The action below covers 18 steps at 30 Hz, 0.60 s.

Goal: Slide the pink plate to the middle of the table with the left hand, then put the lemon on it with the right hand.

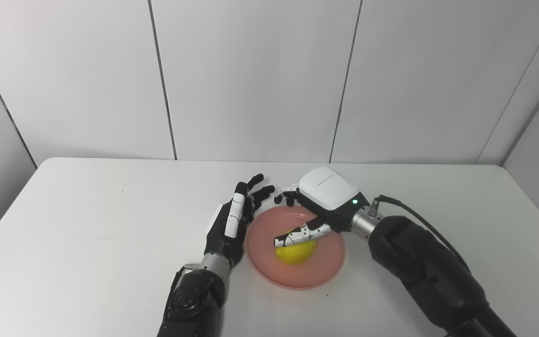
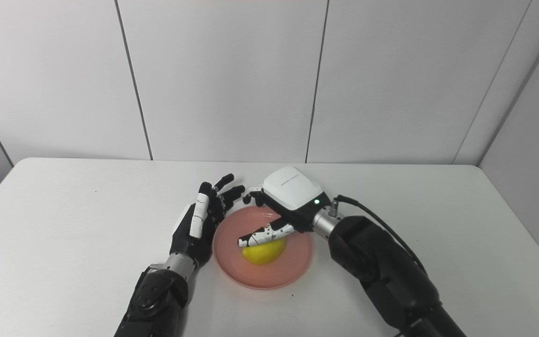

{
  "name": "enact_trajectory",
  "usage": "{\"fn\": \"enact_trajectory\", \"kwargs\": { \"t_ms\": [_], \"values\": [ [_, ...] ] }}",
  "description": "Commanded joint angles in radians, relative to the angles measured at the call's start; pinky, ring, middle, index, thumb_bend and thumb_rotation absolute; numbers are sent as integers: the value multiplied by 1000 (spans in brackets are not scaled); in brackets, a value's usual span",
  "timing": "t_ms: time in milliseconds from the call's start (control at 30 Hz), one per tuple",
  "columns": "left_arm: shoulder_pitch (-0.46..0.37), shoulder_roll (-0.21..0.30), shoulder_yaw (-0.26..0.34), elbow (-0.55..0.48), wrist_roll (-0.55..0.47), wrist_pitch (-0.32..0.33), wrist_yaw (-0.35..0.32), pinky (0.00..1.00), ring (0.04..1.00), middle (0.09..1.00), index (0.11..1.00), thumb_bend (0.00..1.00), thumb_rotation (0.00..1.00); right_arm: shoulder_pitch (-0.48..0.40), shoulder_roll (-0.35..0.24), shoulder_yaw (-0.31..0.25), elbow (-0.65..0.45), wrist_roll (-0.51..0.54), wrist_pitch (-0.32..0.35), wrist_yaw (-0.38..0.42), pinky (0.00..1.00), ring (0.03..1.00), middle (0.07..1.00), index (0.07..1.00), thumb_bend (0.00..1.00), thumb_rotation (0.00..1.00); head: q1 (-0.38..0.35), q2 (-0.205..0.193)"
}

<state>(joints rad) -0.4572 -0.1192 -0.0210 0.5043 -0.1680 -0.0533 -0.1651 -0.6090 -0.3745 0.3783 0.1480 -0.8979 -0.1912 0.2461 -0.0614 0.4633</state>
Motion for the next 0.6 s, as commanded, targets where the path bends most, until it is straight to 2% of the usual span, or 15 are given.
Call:
{"fn": "enact_trajectory", "kwargs": {
  "t_ms": [0, 67, 200, 367, 400, 500, 567],
  "values": [
    [51, 8, 12, 50, 6, 75, 27, 1000, 899, 799, 850, 886, 924, -30, -13, -47, -33, 57, -16, -48, 484, 582, 640, 673, 1000, 1000, -1, 1],
    [51, 6, 15, 50, 9, 70, 35, 1000, 895, 801, 855, 880, 925, -19, -12, -73, -34, 100, -13, -51, 476, 566, 627, 675, 1000, 1000, 2, 2],
    [55, -3, 26, 45, 26, 42, 75, 958, 858, 783, 832, 861, 915, 18, -3, -142, -42, 218, 18, -37, 511, 608, 666, 690, 1000, 1000, 3, 5],
    [52, -7, 44, 55, 46, -11, 120, 969, 852, 806, 841, 844, 939, 69, 21, -209, -52, 351, 69, -20, 536, 634, 688, 713, 913, 1000, -4, 3],
    [50, -6, 51, 58, 50, -20, 132, 971, 852, 809, 847, 842, 943, 83, 36, -233, -53, 401, 100, -13, 539, 637, 689, 714, 907, 1000, -3, 1],
    [47, -4, 63, 63, 62, -42, 159, 975, 876, 851, 868, 853, 971, 116, 79, -295, -54, 523, 157, -15, 633, 704, 729, 732, 914, 1000, 2, 2],
    [44, -1, 73, 70, 53, -68, 162, 995, 908, 890, 893, 851, 985, 140, 117, -342, -33, 608, 156, -38, 686, 743, 752, 743, 887, 1000, 1, 2]
  ]
}}
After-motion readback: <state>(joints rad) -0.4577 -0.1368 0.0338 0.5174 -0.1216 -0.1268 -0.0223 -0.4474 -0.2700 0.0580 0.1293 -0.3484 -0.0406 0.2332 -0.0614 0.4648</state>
